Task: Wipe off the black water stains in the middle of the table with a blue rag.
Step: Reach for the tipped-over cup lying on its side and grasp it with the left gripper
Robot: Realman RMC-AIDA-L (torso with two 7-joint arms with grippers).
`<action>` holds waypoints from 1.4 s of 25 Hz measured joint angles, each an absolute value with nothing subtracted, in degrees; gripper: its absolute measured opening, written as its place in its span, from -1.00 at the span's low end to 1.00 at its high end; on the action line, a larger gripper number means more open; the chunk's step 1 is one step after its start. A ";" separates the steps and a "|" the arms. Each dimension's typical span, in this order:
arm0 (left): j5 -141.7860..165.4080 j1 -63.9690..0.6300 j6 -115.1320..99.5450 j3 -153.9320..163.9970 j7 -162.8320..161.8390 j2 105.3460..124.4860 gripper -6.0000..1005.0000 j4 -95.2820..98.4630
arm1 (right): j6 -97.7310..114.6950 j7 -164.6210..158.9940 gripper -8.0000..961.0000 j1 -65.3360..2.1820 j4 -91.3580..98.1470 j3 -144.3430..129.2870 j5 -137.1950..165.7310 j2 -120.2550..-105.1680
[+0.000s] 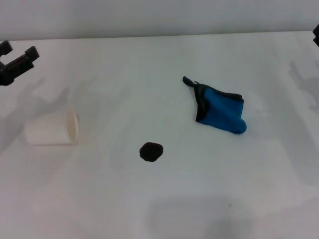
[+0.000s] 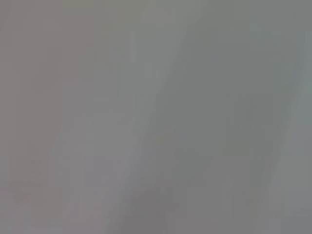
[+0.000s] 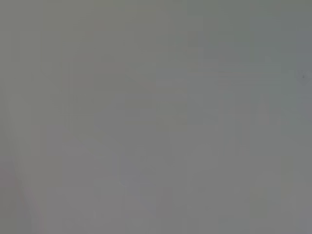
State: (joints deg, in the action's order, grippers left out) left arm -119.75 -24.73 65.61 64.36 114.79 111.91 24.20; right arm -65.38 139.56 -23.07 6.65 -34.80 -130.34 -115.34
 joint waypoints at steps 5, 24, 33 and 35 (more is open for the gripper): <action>-99.45 -25.33 67.90 63.99 95.76 106.84 0.75 37.79 | -65.33 139.90 0.75 -23.00 6.40 -34.80 -130.20 -115.36; -41.83 -39.72 92.52 53.38 79.57 104.98 0.75 56.71 | -65.73 139.38 0.75 -23.43 3.61 -35.36 -129.82 -115.83; -32.84 -41.94 88.11 53.56 85.89 110.61 0.75 56.16 | -65.87 139.24 0.75 -23.81 2.09 -35.07 -129.81 -115.93; -32.19 -42.06 86.61 54.25 86.64 111.36 0.75 56.14 | -66.16 139.24 0.75 -23.86 1.79 -34.98 -129.84 -115.93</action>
State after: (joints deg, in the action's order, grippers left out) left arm -32.19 -42.06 86.61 54.25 86.64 111.36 56.14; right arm -66.16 139.24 -23.86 1.78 -34.98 -129.84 -115.93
